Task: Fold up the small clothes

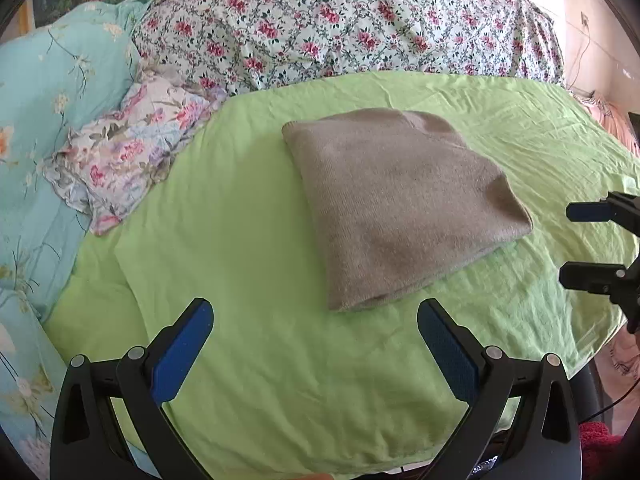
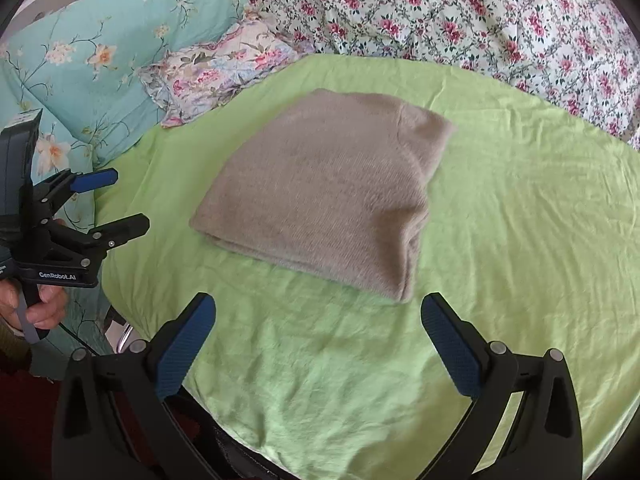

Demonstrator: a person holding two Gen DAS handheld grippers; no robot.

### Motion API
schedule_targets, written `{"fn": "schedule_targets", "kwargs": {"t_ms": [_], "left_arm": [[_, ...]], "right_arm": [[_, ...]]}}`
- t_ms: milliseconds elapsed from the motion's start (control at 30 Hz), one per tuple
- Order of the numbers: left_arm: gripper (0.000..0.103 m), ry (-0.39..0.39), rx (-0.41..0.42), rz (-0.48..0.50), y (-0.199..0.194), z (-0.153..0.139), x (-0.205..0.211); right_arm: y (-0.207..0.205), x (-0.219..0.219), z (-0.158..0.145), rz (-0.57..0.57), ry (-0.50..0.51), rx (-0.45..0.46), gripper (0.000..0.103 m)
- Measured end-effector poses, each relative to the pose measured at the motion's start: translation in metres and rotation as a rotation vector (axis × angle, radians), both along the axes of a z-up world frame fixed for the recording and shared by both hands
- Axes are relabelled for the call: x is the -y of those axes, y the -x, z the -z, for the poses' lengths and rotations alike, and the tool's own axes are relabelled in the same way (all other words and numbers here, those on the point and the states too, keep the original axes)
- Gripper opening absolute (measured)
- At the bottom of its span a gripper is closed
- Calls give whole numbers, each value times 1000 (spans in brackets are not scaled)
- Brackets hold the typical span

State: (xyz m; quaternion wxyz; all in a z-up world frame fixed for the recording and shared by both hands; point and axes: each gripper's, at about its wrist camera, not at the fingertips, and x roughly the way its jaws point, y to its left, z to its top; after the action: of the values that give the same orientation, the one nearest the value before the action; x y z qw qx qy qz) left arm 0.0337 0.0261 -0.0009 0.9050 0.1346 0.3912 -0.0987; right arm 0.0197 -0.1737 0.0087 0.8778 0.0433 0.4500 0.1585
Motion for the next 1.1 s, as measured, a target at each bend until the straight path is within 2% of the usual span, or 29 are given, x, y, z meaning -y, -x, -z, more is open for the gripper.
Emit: {"fn": "schedule_targets", "kwargs": {"t_ms": [400, 833, 1100], "left_arm": [[102, -47, 19, -6, -19, -8, 5], [102, -15, -12, -20, -38, 4, 12], [102, 11, -13, -31, -46, 3, 18]], "right_arm": [[-20, 8, -8, -9, -3, 21, 102], [-41, -1, 13, -10, -22, -13, 102], [-51, -6, 11, -16, -36, -4, 102]]}}
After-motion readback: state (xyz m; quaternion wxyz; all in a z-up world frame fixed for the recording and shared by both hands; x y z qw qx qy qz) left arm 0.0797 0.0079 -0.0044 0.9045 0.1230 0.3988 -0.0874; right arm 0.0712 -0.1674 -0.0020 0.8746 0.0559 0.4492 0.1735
